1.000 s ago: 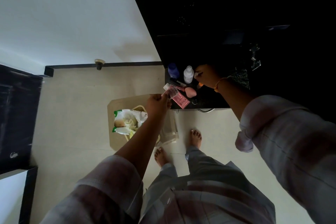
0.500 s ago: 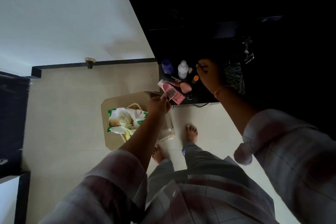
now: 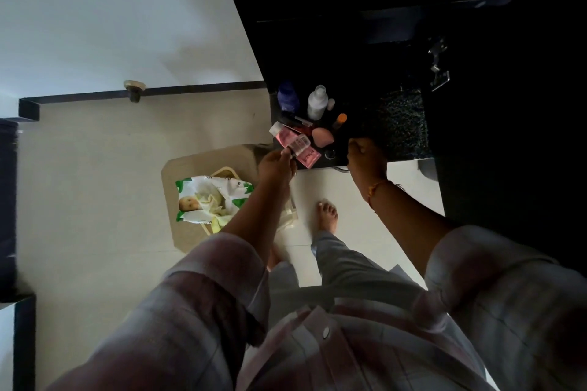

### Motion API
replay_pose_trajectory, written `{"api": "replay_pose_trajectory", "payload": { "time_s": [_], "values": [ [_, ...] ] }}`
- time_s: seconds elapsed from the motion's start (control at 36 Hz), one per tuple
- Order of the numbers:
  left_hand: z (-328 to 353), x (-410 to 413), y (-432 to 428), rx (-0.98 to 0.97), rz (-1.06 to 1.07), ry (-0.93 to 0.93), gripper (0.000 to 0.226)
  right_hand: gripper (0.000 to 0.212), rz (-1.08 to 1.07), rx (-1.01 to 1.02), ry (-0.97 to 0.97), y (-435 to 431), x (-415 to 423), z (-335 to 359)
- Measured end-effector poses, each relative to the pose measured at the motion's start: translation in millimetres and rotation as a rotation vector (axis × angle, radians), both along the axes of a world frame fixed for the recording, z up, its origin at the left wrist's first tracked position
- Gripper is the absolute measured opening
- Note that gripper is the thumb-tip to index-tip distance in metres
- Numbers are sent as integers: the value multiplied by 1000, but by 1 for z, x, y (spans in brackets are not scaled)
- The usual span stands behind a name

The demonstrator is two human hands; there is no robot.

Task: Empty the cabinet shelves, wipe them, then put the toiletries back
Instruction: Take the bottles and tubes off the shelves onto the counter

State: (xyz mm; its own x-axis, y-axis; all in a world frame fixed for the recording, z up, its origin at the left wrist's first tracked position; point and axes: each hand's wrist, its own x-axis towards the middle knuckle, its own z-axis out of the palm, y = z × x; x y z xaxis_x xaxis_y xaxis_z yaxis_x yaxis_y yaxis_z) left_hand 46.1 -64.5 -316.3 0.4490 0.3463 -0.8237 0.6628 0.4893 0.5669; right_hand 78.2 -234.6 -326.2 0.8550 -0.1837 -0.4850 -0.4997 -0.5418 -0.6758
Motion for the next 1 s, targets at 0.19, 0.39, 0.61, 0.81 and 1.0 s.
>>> {"api": "replay_pose_trajectory", "payload": {
  "time_s": [0.19, 0.39, 0.61, 0.81, 1.0],
  "values": [
    [-18, 2, 3, 67, -76, -15, 35, 25, 27, -18, 24, 5, -5, -5],
    [-22, 3, 3, 145, -80, -63, 36, 25, 48, -40, 42, 8, -4, -8],
    [-15, 2, 2, 179, -68, -47, 40, 26, 45, -29, 56, 12, -4, -11],
    [-10, -3, 4, 310, -139, -17, 40, 21, 15, -29, 53, 15, -5, -4],
    [-5, -18, 6, 448, -303, -3, 42, 28, -40, 5, 121, 15, -12, 6]
  ]
}}
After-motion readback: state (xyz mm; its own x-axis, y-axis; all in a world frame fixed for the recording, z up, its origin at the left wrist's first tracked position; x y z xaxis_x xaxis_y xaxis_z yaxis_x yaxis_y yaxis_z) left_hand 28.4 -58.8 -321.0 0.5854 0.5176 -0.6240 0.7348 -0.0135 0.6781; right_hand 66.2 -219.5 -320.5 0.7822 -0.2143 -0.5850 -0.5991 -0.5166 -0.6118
